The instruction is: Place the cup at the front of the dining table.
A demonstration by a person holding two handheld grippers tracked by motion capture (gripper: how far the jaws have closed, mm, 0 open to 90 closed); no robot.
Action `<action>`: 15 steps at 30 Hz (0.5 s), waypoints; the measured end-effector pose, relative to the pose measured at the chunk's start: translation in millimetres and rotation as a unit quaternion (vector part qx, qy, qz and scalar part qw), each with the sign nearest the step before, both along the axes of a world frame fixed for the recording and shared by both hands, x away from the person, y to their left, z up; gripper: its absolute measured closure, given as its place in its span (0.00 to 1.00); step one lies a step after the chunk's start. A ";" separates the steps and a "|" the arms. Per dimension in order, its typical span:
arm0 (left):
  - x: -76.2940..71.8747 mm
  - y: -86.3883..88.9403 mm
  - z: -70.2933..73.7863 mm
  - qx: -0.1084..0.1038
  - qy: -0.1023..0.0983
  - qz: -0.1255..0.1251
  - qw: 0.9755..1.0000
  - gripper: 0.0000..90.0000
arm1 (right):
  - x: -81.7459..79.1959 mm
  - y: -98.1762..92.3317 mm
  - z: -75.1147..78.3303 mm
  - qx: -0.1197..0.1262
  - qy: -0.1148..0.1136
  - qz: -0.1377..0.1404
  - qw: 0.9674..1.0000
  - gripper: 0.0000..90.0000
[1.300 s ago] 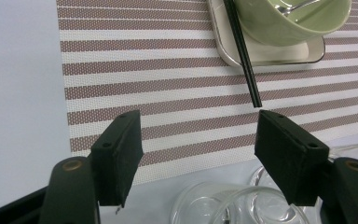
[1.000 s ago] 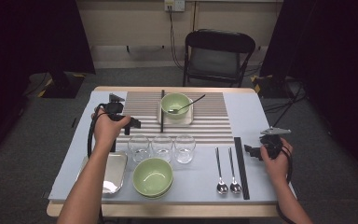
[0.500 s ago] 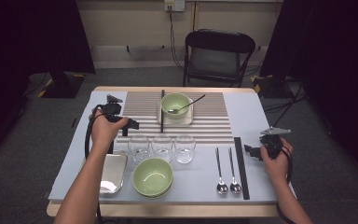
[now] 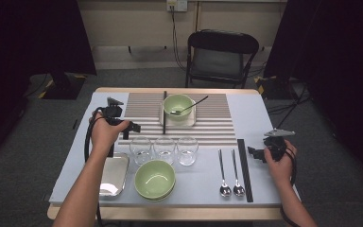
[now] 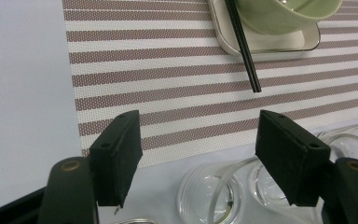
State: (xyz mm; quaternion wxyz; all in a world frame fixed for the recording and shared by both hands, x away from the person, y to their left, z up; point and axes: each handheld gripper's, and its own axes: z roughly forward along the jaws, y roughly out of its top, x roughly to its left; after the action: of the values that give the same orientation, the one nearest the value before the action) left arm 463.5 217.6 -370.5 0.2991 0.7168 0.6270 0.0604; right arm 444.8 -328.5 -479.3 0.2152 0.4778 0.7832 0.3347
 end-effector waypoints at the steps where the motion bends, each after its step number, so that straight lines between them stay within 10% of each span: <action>1: -0.1 0.1 0.2 0.001 -0.002 -0.002 1.000 0.35 | 0.0 0.0 0.0 0.000 0.000 0.000 1.000 0.18; 15: -2.8 -4.6 1.0 0.003 -0.002 -0.016 1.000 0.34 | -0.1 0.1 0.1 0.000 0.001 -0.001 1.000 0.18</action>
State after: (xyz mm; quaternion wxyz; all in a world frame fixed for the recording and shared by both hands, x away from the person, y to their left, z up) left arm 460.7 213.0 -369.5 0.2991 0.7272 0.6151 0.0587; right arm 444.7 -328.4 -479.2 0.2146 0.4787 0.7829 0.3343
